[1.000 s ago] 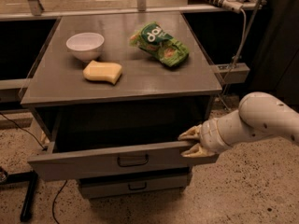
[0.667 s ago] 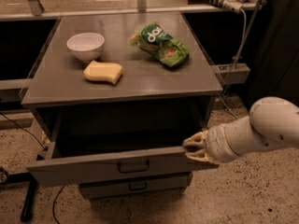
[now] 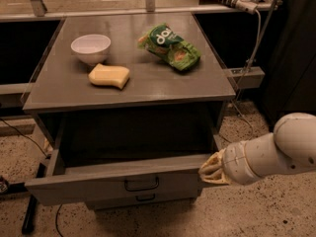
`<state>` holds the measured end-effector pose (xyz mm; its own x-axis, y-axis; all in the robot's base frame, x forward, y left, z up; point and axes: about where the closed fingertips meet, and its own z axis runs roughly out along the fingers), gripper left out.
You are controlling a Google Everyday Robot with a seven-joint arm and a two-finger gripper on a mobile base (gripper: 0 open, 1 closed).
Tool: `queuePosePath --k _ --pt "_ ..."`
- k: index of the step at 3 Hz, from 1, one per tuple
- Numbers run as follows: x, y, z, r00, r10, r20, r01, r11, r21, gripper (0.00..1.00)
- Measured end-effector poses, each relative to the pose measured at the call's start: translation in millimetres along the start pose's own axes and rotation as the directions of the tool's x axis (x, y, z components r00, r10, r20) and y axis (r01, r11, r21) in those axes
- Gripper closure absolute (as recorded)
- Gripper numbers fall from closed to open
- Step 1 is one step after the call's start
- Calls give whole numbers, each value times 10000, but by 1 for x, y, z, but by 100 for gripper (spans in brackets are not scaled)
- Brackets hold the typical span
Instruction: Open top drawer
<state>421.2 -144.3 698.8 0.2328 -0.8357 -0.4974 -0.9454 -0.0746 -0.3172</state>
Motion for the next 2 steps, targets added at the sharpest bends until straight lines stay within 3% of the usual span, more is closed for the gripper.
queuePosePath --k 2 --pt "0 0 0 10000 -1 0 1 10000 -1 35"
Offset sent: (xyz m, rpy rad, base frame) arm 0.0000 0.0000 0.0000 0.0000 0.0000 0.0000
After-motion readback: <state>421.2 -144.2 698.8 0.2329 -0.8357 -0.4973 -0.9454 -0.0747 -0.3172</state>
